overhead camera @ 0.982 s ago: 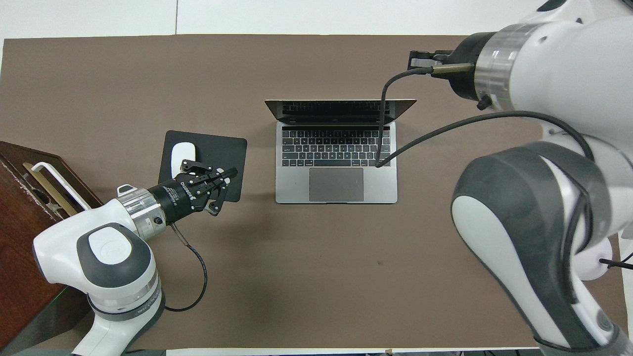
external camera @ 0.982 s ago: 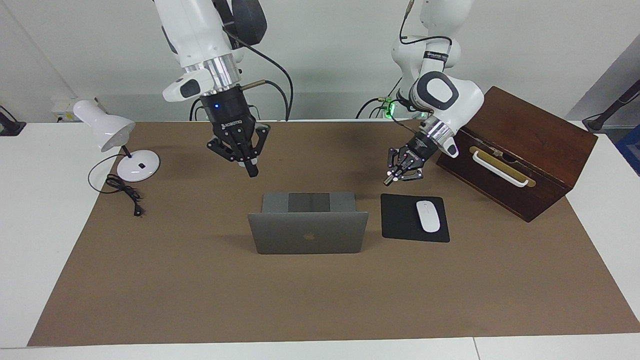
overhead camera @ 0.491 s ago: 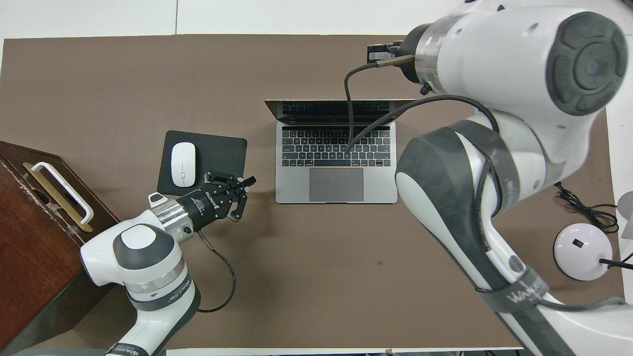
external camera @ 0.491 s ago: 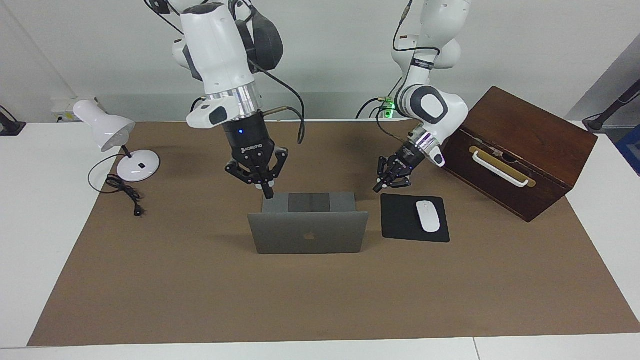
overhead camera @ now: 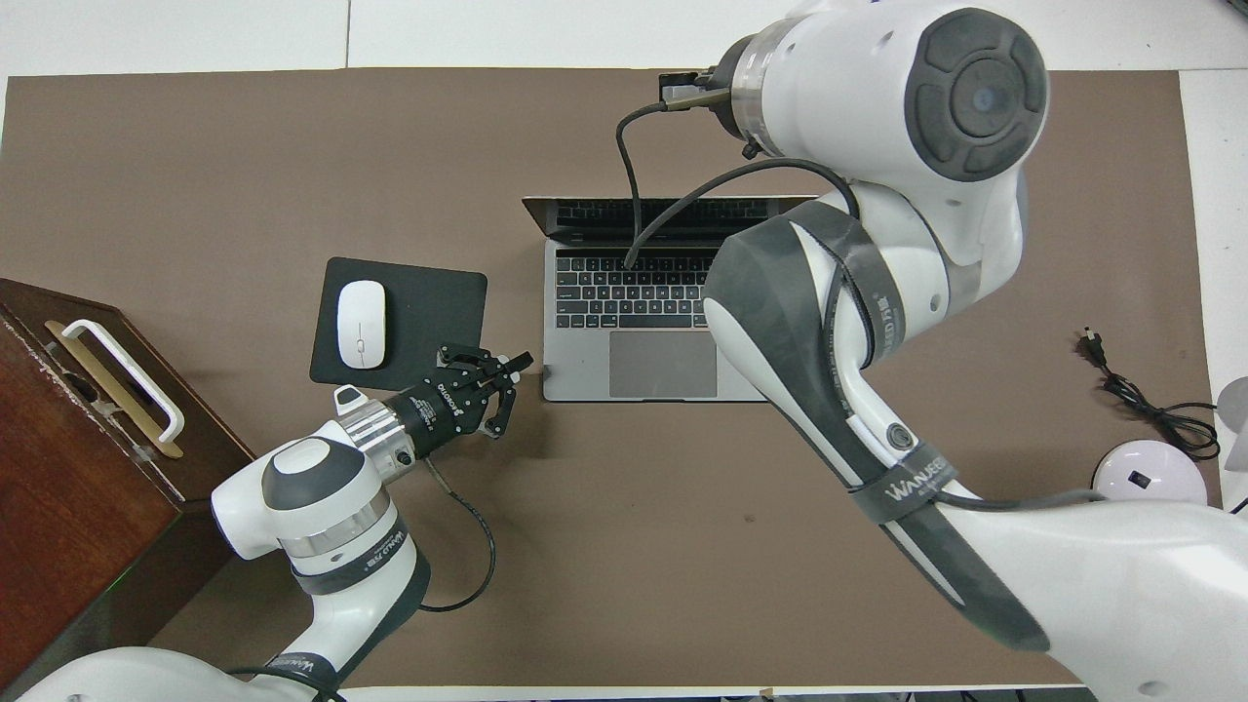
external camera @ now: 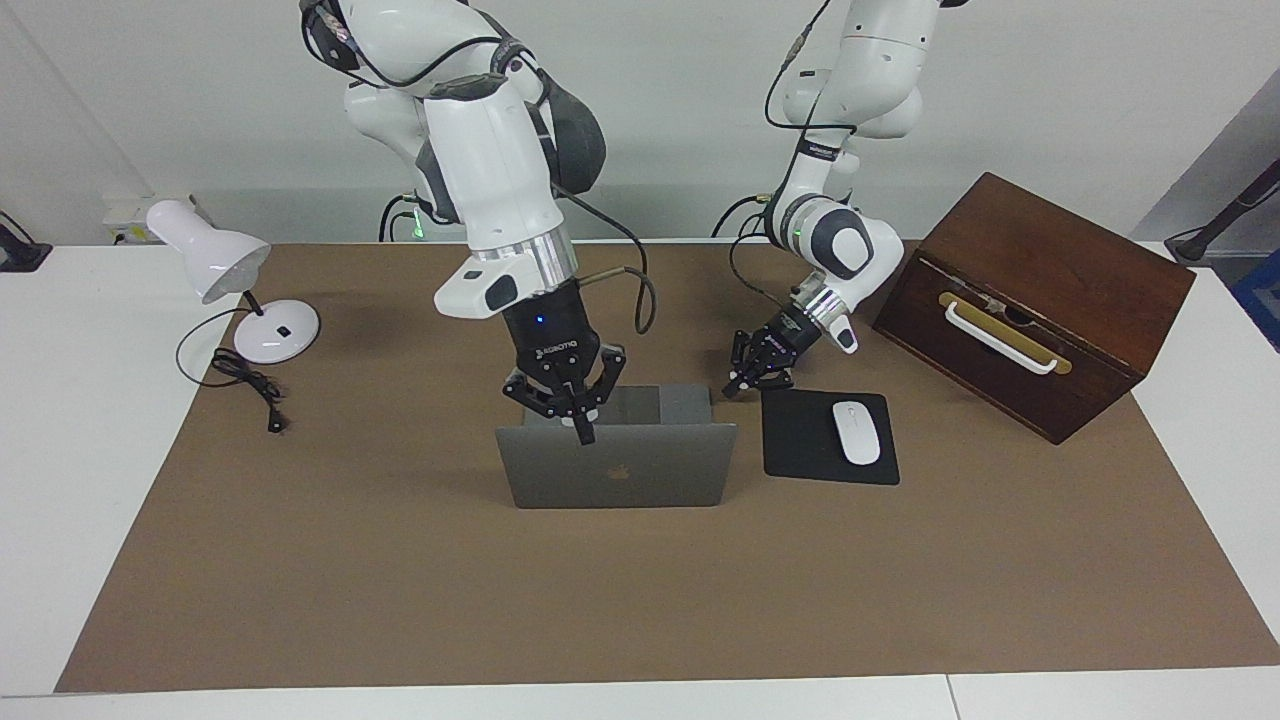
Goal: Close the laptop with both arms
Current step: 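Lower the right gripper onto the laptop lid's top edge while the left gripper steadies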
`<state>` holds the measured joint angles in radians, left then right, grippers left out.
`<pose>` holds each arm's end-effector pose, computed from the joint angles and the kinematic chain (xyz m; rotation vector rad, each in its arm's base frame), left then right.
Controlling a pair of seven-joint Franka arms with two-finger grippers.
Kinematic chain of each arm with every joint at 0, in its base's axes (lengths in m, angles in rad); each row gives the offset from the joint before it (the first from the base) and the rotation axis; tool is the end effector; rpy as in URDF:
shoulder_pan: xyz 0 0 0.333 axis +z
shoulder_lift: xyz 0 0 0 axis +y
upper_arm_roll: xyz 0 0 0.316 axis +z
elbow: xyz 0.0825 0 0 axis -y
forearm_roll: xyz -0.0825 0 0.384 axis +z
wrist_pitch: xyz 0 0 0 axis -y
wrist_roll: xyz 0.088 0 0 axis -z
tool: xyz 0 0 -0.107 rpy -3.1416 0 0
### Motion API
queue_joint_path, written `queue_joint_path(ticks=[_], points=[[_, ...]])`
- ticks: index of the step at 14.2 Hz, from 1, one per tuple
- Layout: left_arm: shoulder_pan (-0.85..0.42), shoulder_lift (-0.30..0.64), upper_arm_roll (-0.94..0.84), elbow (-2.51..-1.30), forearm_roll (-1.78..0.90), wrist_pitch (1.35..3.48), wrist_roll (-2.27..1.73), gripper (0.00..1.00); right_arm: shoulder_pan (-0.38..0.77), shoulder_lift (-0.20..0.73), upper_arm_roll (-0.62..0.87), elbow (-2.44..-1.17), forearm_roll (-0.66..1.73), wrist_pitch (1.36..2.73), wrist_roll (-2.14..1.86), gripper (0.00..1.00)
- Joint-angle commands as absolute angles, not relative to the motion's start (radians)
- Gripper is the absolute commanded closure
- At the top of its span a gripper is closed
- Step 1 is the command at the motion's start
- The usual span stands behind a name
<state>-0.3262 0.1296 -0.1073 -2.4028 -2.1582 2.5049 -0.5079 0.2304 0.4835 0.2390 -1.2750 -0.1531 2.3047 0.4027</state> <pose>0.4433 -0.1994 0.2525 1.0878 1.8067 -0.6032 0.6809 0.2934 0.5454 -2.8406 -0.1116 -0.7637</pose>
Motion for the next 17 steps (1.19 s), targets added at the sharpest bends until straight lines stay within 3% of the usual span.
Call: queue_joint_path(ticks=[1, 7, 17], points=[[-0.373, 0.175, -0.094, -2.359, -2.204, 2.505, -0.485, 1.00, 0.252, 0.558, 0.235, -1.201, -0.210, 2.335, 0.453, 1.00], [-0.399, 0.221, -0.092, -2.342, -2.247, 2.507, -0.472, 1.00, 0.272, 0.640, 0.230, -1.146, -0.216, 2.356, 0.485, 1.00], [-0.396, 0.245, -0.092, -2.352, -2.250, 2.503, -0.445, 1.00, 0.273, 0.644, 0.232, -1.154, -0.209, 2.237, 0.531, 1.00]])
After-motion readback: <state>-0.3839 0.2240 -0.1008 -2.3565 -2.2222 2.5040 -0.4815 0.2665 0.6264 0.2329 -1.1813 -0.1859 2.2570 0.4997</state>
